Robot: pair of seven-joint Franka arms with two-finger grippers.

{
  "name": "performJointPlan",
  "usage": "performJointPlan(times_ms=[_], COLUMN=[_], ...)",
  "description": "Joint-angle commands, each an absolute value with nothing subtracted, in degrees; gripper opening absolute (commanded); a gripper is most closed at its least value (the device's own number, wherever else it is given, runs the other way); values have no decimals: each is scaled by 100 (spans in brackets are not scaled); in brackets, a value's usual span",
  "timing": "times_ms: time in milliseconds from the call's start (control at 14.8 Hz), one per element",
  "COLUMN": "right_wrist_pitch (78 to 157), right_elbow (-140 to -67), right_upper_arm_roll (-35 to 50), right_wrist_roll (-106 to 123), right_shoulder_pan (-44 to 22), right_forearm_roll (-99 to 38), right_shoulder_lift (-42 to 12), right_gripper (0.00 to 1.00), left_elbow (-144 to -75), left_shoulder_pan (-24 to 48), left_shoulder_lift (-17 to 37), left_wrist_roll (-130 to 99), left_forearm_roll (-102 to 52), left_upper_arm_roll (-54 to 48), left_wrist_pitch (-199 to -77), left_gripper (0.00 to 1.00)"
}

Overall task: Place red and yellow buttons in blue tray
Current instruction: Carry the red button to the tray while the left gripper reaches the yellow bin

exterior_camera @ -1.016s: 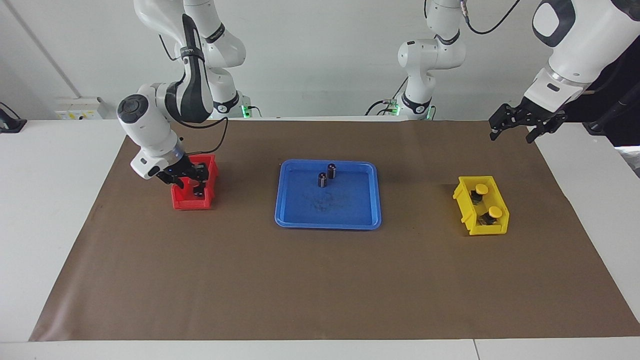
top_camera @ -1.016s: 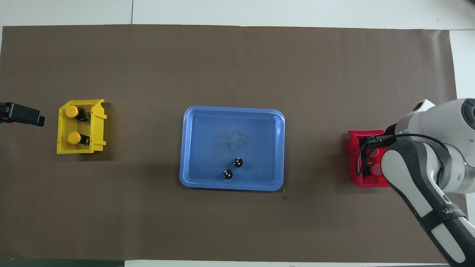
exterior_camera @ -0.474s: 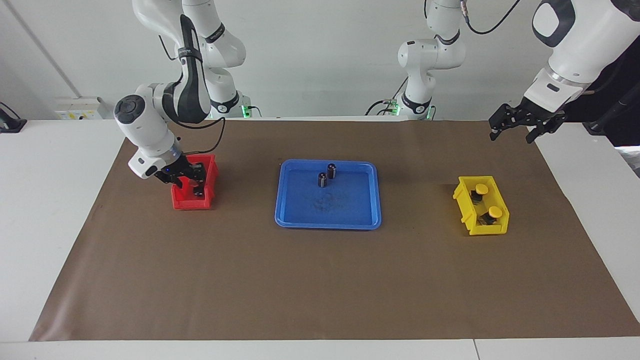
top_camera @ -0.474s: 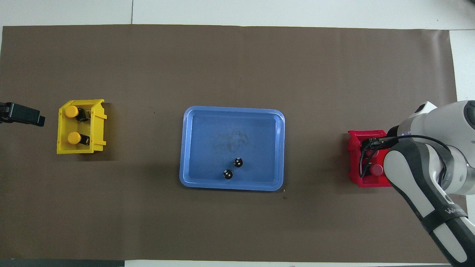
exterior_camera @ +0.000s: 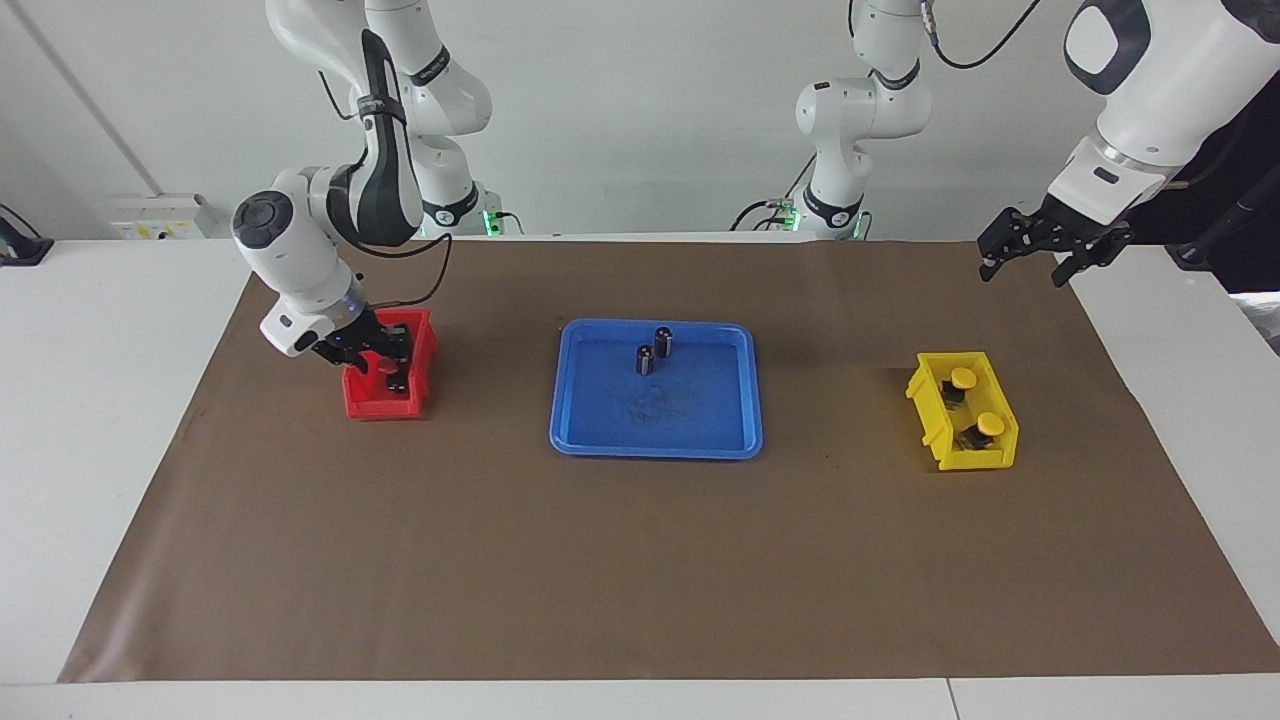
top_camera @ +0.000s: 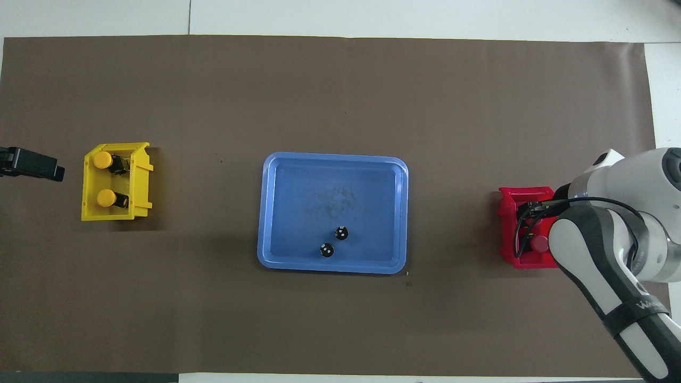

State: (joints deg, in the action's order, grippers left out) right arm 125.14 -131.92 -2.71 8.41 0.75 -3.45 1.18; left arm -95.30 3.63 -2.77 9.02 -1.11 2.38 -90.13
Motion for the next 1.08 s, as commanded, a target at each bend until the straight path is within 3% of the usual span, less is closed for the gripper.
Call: performJointPlan(times_ms=[0, 203, 406, 677, 881, 1016], right_wrist_pitch=[12656, 12665, 12552, 11333, 10137, 9670], right_elbow=[-13429, -13430, -13281, -12229, -10973, -10120], right_upper_arm_roll=[-229, -229, -229, -246, -229, -211], right_wrist_roll=[1072, 1081, 1064, 1072, 994, 635], right_shoulder_pan=[149, 149, 132, 158, 62, -235], right_forearm_roll=[-439, -431, -431, -378, -167, -228], right_shoulder_lift=[290, 290, 255, 1, -307, -631], right_gripper=[57, 46, 22, 20, 20, 21], left_elbow=[-9747, -9756, -9782, -9896, -10632, -10932], left_shoulder_pan=[360, 360, 352, 352, 352, 352], left_shoulder_lift=[-457, -457, -457, -501, -545, -274], left_wrist_roll=[932, 932, 940, 932, 932, 932], left_forearm_roll=[-18, -18, -18, -18, -18, -26], left_upper_arm_roll=[229, 229, 229, 229, 220, 220], left_wrist_pitch=[-9141, -9158, -9167, -9342, -10402, -11053], left_gripper=[100, 100, 100, 100, 100, 100])
